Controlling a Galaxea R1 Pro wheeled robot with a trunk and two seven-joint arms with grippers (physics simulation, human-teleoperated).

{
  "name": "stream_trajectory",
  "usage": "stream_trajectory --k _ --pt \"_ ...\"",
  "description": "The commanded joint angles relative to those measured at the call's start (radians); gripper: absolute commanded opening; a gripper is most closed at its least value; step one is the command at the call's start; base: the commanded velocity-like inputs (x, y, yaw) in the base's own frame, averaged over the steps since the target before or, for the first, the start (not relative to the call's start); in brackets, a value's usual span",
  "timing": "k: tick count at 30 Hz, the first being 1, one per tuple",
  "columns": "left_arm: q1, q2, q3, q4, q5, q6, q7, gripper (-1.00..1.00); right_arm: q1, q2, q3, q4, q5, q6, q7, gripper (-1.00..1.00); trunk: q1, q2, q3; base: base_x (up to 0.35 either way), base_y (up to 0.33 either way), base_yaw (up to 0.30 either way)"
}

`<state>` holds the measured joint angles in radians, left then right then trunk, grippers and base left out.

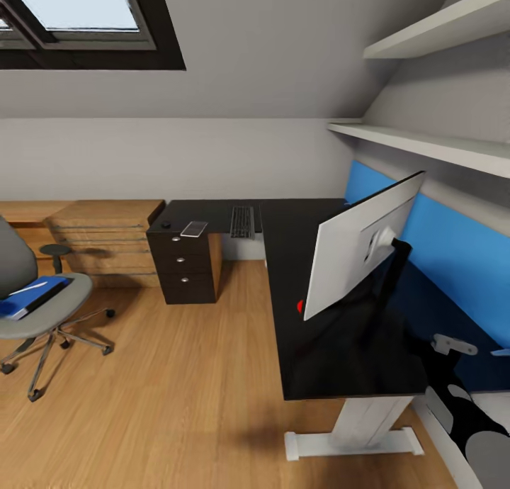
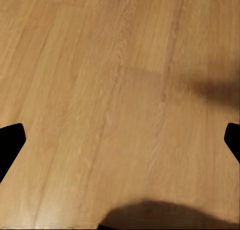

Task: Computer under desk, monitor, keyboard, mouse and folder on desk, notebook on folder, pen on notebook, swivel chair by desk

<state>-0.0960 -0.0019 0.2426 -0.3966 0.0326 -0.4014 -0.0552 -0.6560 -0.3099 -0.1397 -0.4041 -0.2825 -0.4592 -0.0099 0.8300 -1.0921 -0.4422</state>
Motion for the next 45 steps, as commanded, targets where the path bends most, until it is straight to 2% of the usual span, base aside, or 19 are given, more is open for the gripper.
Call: stream_trajectory --k 1,5,14,18,24,27,33,34,37,40,45 --pt "-0.001 0.000 0.003 0.001 0.004 -0.003 -0.006 1.00 -0.001 0.002 0.002 0.004 -0.005 -0.003 0.000 1.00 -0.001 -0.001 -0.001 -0.327 0.000 0.000" --pt "-0.001 0.000 0.003 0.002 0.003 -0.002 -0.006 1.00 -0.001 0.014 0.002 0.028 -0.004 -0.006 0.001 1.00 -0.001 -0.001 -0.001 -0.328 0.000 0.000" --pt "-0.001 0.000 0.003 0.009 0.003 -0.002 -0.006 1.00 -0.001 0.023 0.002 0.074 -0.006 -0.007 0.012 1.00 -0.001 -0.001 -0.001 -0.328 0.000 0.000" --pt "-0.001 0.000 0.003 0.023 0.003 -0.002 -0.006 1.00 -0.001 0.034 0.002 0.129 -0.006 -0.008 0.013 1.00 -0.001 -0.001 -0.001 -0.330 0.000 0.000" --pt "-0.001 0.000 0.004 0.030 0.003 -0.001 -0.007 1.00 -0.001 0.066 0.002 0.253 -0.006 -0.038 0.013 1.00 -0.001 -0.001 -0.001 -0.331 0.000 0.000" --pt "-0.001 0.000 0.004 0.033 0.003 -0.001 -0.008 1.00 -0.001 0.102 0.001 0.343 -0.006 -0.065 0.012 1.00 -0.001 -0.001 -0.001 -0.326 0.000 0.000" --pt "-0.001 0.000 0.003 0.035 0.003 -0.003 -0.009 1.00 0.012 0.161 0.000 0.408 -0.006 -0.073 0.010 1.00 -0.001 -0.001 -0.001 -0.162 0.000 0.000" --pt "-0.001 0.000 0.003 0.036 0.003 -0.003 -0.009 1.00 0.029 0.183 0.000 0.414 -0.007 -0.072 0.007 1.00 -0.001 -0.001 -0.001 -0.050 0.000 0.000" --pt "-0.001 0.001 0.004 0.036 0.004 -0.004 -0.008 1.00 0.080 0.221 0.000 0.421 -0.007 -0.071 0.004 1.00 -0.001 -0.001 -0.001 -0.031 0.000 0.000" --pt "-0.001 0.001 0.005 0.036 0.004 -0.009 -0.008 1.00 0.129 0.245 0.001 0.423 -0.007 -0.076 0.004 1.00 -0.001 -0.001 -0.001 -0.013 0.000 0.000" --pt "-0.001 0.004 0.009 0.036 0.004 -0.024 -0.003 1.00 0.168 0.281 0.000 0.424 -0.006 -0.079 0.005 1.00 -0.001 -0.001 -0.001 -0.004 0.000 0.000"
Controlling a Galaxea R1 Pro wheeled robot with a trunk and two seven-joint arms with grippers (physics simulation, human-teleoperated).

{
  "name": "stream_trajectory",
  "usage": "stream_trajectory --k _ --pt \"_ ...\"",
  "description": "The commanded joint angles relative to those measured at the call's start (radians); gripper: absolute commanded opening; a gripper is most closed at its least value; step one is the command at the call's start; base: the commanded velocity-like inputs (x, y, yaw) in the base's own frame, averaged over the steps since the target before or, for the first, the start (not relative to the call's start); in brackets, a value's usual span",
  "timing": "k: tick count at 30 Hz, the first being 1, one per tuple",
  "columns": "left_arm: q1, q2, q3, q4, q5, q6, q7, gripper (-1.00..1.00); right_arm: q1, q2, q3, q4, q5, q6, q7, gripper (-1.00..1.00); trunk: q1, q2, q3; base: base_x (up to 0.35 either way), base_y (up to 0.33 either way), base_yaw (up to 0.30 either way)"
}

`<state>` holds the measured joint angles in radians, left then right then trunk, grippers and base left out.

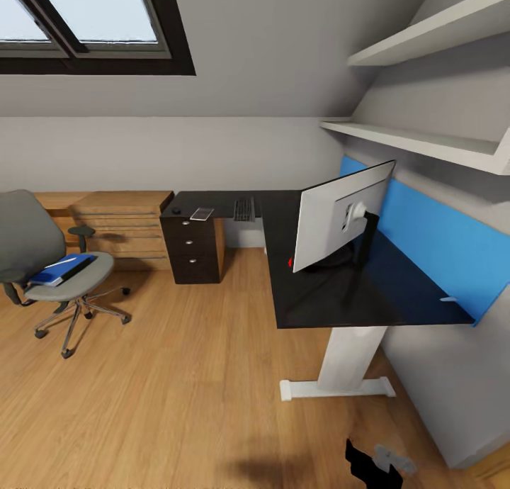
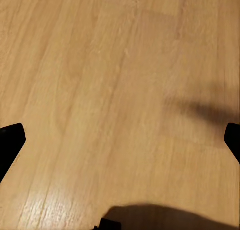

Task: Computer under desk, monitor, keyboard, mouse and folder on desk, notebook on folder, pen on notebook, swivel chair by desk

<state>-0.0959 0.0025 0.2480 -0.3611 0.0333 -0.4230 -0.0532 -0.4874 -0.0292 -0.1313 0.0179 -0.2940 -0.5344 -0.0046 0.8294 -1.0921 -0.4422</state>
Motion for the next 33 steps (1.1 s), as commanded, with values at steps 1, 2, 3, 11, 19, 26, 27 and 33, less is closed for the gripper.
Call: stream_trajectory --k 1,2,3,11,19,26,27,33 --pt "-0.001 0.001 0.005 0.001 0.003 -0.004 -0.004 1.00 0.004 0.009 -0.008 0.002 0.005 -0.005 -0.001 1.00 0.000 -0.001 -0.001 -0.001 0.000 0.000" --pt "-0.001 0.002 0.006 0.001 0.003 -0.003 -0.003 1.00 0.006 0.013 -0.008 0.002 0.005 -0.005 -0.001 1.00 0.000 -0.001 -0.001 -0.001 0.000 0.000" --pt "-0.001 0.002 0.006 0.001 0.003 -0.002 -0.002 1.00 0.008 0.017 -0.008 0.003 0.005 -0.005 -0.001 1.00 0.000 -0.001 -0.001 0.000 0.000 0.000" --pt "-0.001 0.004 0.008 -0.049 0.002 0.026 0.055 1.00 0.018 0.038 -0.008 0.002 0.007 -0.007 0.000 1.00 0.000 -0.001 -0.001 0.000 0.000 -0.140" --pt "-0.001 0.004 0.010 -0.136 0.000 0.090 0.085 1.00 0.020 0.037 -0.007 0.001 0.045 -0.007 0.002 1.00 0.000 -0.001 -0.001 0.000 0.000 -0.105" --pt "-0.001 0.047 0.010 -0.183 0.003 0.275 0.090 1.00 0.022 0.037 -0.007 0.001 0.164 -0.007 0.003 1.00 0.000 -0.001 -0.001 0.044 0.074 -0.022" --pt "-0.001 0.049 0.010 -0.194 0.003 0.293 0.090 1.00 0.022 0.037 -0.007 0.001 0.165 -0.007 0.003 1.00 0.000 -0.001 0.000 0.230 0.230 -0.122" --pt "-0.001 0.062 0.010 -0.293 0.004 0.405 0.090 1.00 0.040 0.034 -0.007 0.001 0.170 -0.008 0.003 1.00 0.000 -0.001 0.004 0.261 0.199 -0.180"
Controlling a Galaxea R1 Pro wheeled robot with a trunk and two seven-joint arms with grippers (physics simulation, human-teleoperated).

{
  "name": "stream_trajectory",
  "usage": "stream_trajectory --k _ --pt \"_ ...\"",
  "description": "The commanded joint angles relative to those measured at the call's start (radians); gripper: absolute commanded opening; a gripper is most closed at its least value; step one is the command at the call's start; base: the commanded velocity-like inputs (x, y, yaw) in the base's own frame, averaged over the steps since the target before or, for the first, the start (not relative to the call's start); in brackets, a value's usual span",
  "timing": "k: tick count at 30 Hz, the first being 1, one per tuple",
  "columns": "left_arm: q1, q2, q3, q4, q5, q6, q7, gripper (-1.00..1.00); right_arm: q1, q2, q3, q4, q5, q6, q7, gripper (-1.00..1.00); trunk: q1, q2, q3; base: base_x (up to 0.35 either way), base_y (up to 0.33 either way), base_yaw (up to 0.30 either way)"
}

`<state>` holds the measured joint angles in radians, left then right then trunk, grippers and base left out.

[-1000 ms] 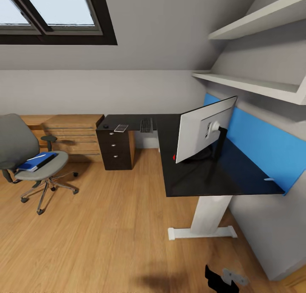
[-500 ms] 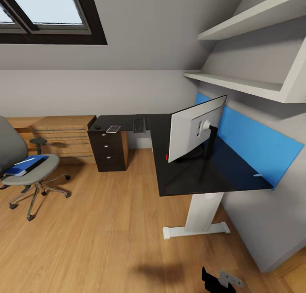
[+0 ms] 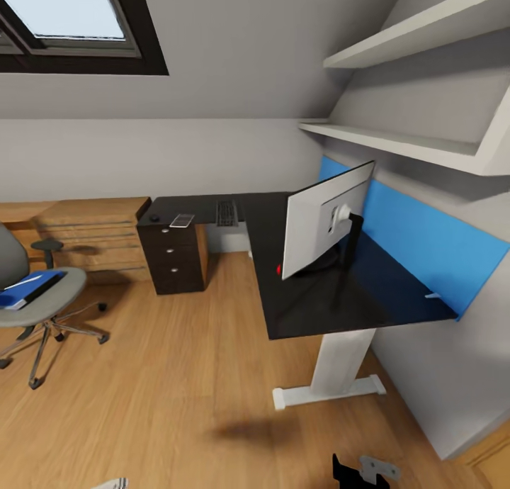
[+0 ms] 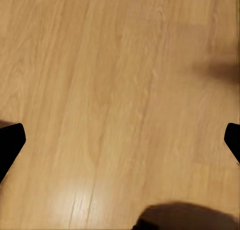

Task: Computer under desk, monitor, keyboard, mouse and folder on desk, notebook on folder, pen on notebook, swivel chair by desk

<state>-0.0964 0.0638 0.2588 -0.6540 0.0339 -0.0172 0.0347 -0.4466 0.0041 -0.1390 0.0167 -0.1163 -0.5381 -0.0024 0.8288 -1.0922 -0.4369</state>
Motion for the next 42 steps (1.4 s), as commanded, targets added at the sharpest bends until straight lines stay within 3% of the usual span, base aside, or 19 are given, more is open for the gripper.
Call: stream_trajectory --k 1,9,15,21,24,27,29,33,36,42 --pt "0.000 0.001 -0.001 -0.030 0.003 0.027 0.002 1.00 0.001 -0.001 0.001 0.002 -0.007 -0.005 0.001 1.00 0.001 -0.001 0.000 0.280 0.181 -0.202" --pt "-0.003 0.003 -0.003 -0.173 0.003 0.168 -0.004 1.00 0.030 -0.010 0.001 0.001 -0.002 -0.023 0.001 1.00 0.001 -0.001 0.007 0.295 0.163 -0.207" --pt "-0.030 0.002 -0.005 -0.261 0.002 0.257 -0.007 1.00 0.078 -0.013 0.001 0.000 0.015 -0.113 0.002 1.00 0.001 -0.001 0.013 0.327 0.051 -0.197" --pt "-0.137 0.002 -0.006 -0.327 0.002 0.476 -0.009 1.00 0.138 -0.013 0.001 0.000 0.020 -0.167 0.001 1.00 0.001 -0.001 0.020 0.336 0.021 -0.182" --pt "-0.227 0.001 -0.007 -0.339 0.001 0.574 -0.010 1.00 0.178 -0.014 0.001 0.000 0.021 -0.220 0.002 1.00 0.001 -0.001 0.023 0.338 0.100 -0.174" --pt "-0.277 0.000 -0.009 -0.342 0.000 0.601 -0.007 1.00 0.199 -0.014 0.001 0.000 0.021 -0.266 0.002 1.00 0.001 -0.001 0.027 0.338 0.136 -0.171" --pt "-0.339 -0.002 -0.015 -0.345 -0.002 0.620 -0.007 1.00 0.220 -0.015 0.001 0.000 0.021 -0.325 0.002 1.00 0.001 -0.001 0.029 0.338 0.153 -0.159" --pt "-0.427 -0.004 -0.061 -0.429 -0.002 0.646 -0.008 1.00 0.234 -0.021 0.001 0.001 0.021 -0.370 0.002 1.00 0.001 -0.001 0.034 0.338 0.146 -0.097" --pt "-0.444 -0.009 -0.076 -0.500 -0.001 0.698 -0.007 1.00 0.236 -0.030 0.001 0.002 0.020 -0.380 0.002 1.00 0.001 -0.001 0.036 0.262 0.089 -0.025" --pt "-0.449 -0.041 -0.076 -0.485 0.000 0.716 -0.001 1.00 0.237 -0.047 0.001 0.002 0.017 -0.392 0.002 1.00 0.001 -0.001 0.037 0.069 0.022 -0.007"
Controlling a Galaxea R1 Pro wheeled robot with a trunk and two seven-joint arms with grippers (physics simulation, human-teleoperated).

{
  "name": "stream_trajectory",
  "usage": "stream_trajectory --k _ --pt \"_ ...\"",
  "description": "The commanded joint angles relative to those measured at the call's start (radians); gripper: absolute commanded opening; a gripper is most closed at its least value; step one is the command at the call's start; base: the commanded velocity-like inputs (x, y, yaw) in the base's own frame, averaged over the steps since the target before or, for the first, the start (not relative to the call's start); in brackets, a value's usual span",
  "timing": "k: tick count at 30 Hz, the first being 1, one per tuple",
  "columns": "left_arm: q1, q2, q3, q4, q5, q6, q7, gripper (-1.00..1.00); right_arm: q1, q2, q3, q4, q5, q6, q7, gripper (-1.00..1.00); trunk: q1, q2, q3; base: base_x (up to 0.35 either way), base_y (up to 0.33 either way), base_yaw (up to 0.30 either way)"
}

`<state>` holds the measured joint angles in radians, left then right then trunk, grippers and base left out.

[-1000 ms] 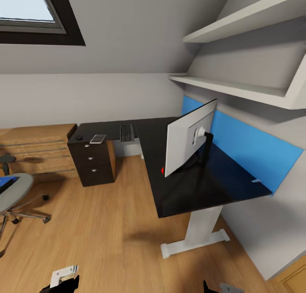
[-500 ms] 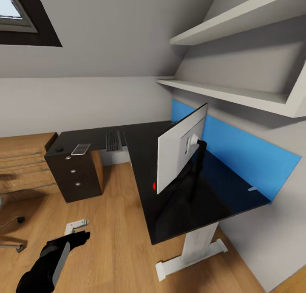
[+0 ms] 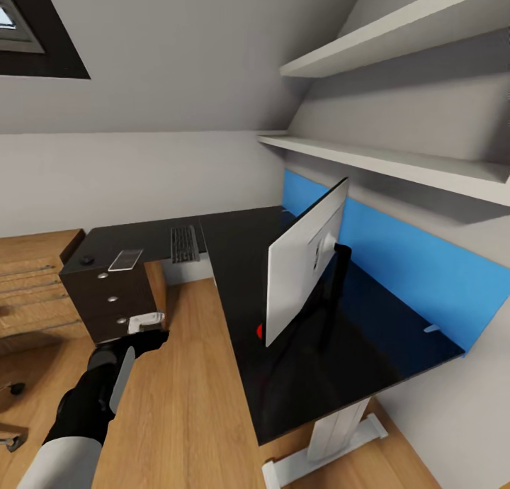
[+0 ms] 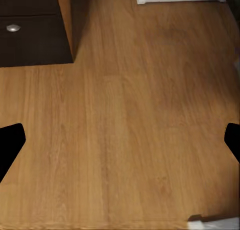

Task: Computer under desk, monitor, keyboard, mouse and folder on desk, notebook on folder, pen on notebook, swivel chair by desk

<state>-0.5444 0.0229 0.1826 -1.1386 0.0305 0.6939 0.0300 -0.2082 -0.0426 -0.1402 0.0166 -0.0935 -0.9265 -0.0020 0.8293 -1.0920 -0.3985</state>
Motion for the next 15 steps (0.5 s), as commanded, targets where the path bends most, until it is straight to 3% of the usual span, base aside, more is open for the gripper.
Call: stream_trajectory --k 1,5,15 --pt "-0.001 -0.005 0.000 0.026 0.002 0.005 0.005 1.00 -0.001 -0.002 0.002 0.002 -0.006 -0.005 0.002 1.00 0.000 -0.001 -0.001 0.017 0.005 -0.040" --pt "-0.002 -0.010 0.002 0.100 0.000 0.002 0.007 1.00 -0.001 -0.004 0.002 0.003 -0.007 -0.004 0.000 1.00 0.000 -0.001 0.001 0.007 0.002 -0.154" --pt "-0.002 -0.013 0.001 0.127 -0.001 -0.042 0.007 1.00 0.000 -0.005 0.002 0.003 -0.008 -0.005 -0.001 1.00 0.000 -0.001 0.002 0.001 0.000 -0.253"
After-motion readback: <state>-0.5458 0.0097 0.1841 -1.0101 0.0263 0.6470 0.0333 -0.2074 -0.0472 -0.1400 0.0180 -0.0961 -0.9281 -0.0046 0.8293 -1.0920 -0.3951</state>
